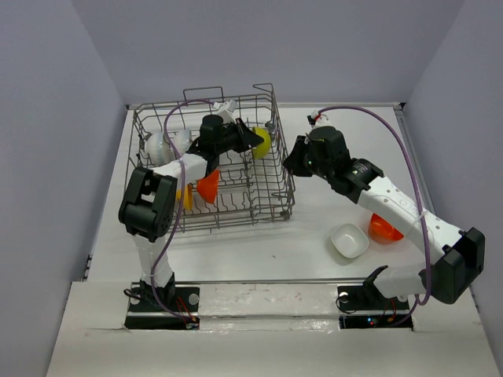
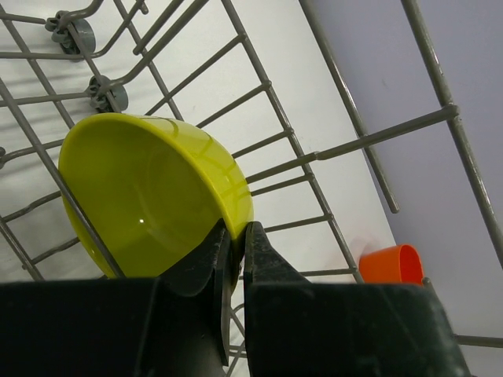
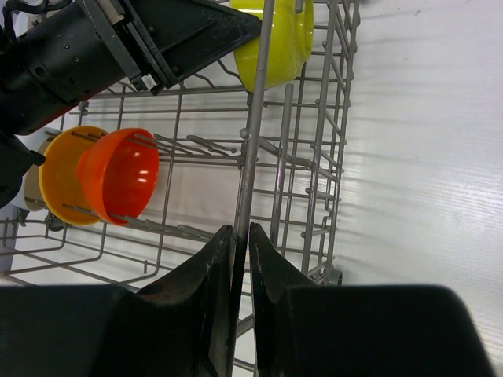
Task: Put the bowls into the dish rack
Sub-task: Place the upside down bowl on the dish rack.
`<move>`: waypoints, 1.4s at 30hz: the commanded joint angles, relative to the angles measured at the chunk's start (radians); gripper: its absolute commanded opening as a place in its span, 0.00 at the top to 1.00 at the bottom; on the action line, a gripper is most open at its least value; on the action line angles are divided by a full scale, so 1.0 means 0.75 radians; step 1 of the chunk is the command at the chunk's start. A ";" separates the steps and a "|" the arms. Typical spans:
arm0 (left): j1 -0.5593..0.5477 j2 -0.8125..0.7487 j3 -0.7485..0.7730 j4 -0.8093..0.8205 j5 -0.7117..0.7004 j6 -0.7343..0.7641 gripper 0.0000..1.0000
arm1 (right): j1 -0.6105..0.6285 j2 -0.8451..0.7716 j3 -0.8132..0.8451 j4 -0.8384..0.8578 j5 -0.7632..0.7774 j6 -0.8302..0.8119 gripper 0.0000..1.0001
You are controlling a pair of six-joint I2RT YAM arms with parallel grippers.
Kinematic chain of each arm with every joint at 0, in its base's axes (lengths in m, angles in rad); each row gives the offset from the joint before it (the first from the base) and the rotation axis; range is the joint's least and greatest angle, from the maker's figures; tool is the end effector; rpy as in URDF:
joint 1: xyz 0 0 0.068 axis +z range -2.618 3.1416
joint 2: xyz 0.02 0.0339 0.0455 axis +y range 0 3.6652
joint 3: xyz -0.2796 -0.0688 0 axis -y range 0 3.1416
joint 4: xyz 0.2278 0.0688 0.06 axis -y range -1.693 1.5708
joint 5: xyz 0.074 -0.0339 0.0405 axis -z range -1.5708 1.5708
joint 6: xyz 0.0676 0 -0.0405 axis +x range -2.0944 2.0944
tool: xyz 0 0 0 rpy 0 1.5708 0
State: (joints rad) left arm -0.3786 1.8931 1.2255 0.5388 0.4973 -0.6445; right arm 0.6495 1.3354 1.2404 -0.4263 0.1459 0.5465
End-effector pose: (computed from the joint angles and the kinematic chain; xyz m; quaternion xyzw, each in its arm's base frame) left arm 0.4126 -0.1988 0.2677 0.0645 0.7432 -0.4744 0.4674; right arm 0.2524 0.1793 0.3533 -0.0080 0.8639 0.2292 0.4485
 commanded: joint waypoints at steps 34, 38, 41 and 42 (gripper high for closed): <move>0.079 -0.125 0.055 -0.276 -0.342 0.154 0.74 | -0.009 0.019 -0.011 -0.023 0.069 -0.031 0.81; 0.079 -0.119 0.078 -0.322 -0.372 0.164 0.74 | -0.009 0.026 -0.007 -0.023 0.065 -0.033 0.82; 0.079 -0.119 0.090 -0.352 -0.393 0.168 0.71 | -0.009 0.028 -0.003 -0.023 0.065 -0.033 0.82; 0.079 -0.115 0.094 -0.356 -0.393 0.170 0.71 | -0.009 0.030 -0.003 -0.021 0.065 -0.031 0.82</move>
State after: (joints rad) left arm -0.3573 1.8416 1.2617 0.3397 0.3164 -0.5770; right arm 0.6495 1.3407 1.2404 -0.4191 0.1471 0.5461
